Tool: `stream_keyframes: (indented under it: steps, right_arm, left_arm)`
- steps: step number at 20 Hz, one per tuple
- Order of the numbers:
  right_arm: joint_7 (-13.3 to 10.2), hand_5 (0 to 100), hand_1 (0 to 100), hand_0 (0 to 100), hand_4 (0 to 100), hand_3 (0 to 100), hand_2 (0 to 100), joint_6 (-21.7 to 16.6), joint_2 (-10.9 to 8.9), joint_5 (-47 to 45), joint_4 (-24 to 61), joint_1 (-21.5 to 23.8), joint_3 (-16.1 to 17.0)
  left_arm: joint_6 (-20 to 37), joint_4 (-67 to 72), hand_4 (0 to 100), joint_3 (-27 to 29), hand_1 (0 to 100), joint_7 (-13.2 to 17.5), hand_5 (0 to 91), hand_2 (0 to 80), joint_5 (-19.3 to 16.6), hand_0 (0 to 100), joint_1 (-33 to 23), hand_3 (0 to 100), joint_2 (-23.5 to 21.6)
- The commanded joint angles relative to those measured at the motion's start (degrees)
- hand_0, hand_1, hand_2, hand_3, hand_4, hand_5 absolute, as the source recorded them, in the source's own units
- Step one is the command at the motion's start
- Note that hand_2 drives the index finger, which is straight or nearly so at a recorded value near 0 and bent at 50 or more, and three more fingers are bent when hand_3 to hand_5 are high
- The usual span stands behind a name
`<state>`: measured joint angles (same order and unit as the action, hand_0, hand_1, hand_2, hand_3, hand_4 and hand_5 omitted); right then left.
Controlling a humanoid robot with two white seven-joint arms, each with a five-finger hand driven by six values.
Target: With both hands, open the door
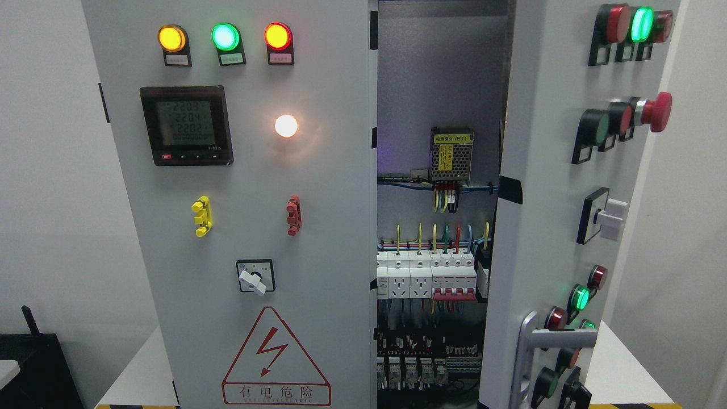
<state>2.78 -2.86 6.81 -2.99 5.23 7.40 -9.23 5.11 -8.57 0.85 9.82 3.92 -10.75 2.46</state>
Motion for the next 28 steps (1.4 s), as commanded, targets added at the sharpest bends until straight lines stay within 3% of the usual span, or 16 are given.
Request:
stream_keyframes:
  steps: [1,4,6,10,12,15,18,20,23,28]
  right_arm:
    - [0.0,0,0,11,0,0,0,0.0,0.04,0.0,0.0,0.0,0.0]
    - [0.0,0,0,11,0,0,0,0.0,-0.04,0.0,0.0,0.0,0.0]
    - [0.0,0,0,11,0,0,0,0.0,-0.04,0.0,0.0,0.0,0.0]
    - [0.0,0,0,11,0,0,0,0.0,0.04,0.0,0.0,0.0,0.0]
    - [0.0,0,0,11,0,0,0,0.0,-0.04,0.0,0.0,0.1,0.0]
    - [0.0,0,0,11,0,0,0,0.0,0.04,0.0,0.0,0.1,0.0]
    - [0.0,0,0,11,0,0,0,0.0,0.04,0.0,0.0,0.0,0.0]
    - [0.0,0,0,11,0,0,0,0.0,-0.04,0.0,0.0,0.0,0.0]
    - [-0.1,0,0,11,0,0,0,0.0,0.04,0.0,0.0,0.1,0.0]
    - [0.0,0,0,11,0,0,0,0.0,0.04,0.0,0.0,0.1,0.0]
  left_arm:
    - [-0.1,-35.7,3,-1.2,0,0.6,0.0,0.0,0.5,0,-13.4,0,-5.0]
    - [0.4,-50.6,3,-1.1,0,1.6,0.0,0.0,2.3,0,-20.3,0,-9.7]
    - [0.6,-60.6,3,-1.2,0,3.4,0.0,0.0,8.3,0,-25.2,0,-13.3]
    - [2.1,-78.1,3,1.2,0,3.6,0.0,0.0,17.6,0,-33.8,0,-21.6]
    - [7.1,-83.5,3,4.4,0,4.2,0.0,0.0,20.8,0,-37.2,0,-24.6]
    - [19.8,-87.5,3,8.5,0,4.7,0.0,0.0,23.6,0,-41.9,0,-27.9]
    - [24.1,-90.6,3,12.2,0,4.7,0.0,0.0,26.5,0,-45.0,0,-29.6]
    - [24.1,-93.8,3,15.6,0,4.8,0.0,0.0,30.4,0,-47.4,0,-30.8]
    - [24.1,-97.4,3,20.8,0,5.8,0.0,0.0,31.8,0,-48.9,0,-30.5]
    - [24.1,-99.5,3,27.4,0,8.4,0.0,0.0,37.5,0,-49.5,0,-30.8]
